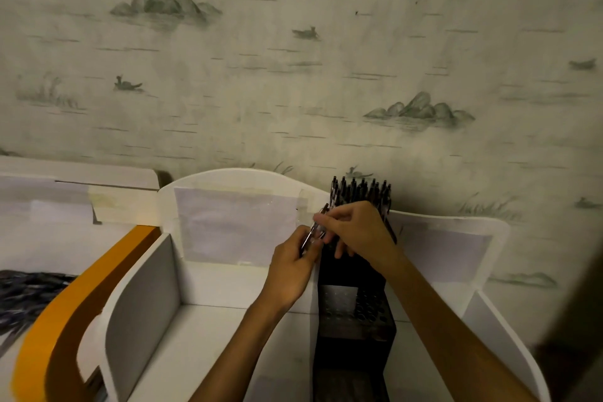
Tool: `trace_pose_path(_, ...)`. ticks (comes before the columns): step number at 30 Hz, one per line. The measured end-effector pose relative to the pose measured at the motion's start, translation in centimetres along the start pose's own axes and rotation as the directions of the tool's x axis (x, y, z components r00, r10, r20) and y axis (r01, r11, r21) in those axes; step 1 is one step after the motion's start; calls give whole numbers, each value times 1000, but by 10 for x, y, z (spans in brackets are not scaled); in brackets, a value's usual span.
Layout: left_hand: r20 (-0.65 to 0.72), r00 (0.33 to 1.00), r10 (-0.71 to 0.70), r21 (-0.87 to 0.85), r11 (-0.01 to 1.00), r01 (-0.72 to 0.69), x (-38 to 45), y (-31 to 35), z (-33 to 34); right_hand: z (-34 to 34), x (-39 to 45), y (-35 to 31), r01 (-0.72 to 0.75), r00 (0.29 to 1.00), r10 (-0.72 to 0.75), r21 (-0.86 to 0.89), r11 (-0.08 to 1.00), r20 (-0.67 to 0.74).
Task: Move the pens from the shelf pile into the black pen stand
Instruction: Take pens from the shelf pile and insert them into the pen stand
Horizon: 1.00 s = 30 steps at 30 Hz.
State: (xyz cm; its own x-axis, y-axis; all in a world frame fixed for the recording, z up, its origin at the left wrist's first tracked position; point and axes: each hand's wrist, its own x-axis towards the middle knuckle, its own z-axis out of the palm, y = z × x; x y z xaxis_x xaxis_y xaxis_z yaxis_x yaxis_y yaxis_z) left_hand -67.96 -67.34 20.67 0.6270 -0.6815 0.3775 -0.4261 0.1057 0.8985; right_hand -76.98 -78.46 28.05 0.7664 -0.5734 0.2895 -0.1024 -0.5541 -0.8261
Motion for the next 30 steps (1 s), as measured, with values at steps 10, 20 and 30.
trace_pose_path(10, -21, 1000, -20, 56, 998, 21, -3, -10, -6, -16, 9, 0, -16, 980, 85, 358, 934, -178)
trace_pose_path(20, -118, 992, -49, 172, 983, 69, -7, -19, -24, -49, 26, 4, 160, 868, -16, 250, 955, -497)
trace_pose_path(30, -121, 992, -38, 121, 991, 53, -9, -19, -26, -41, 34, 17, 182, 863, -202, -89, 979, -464)
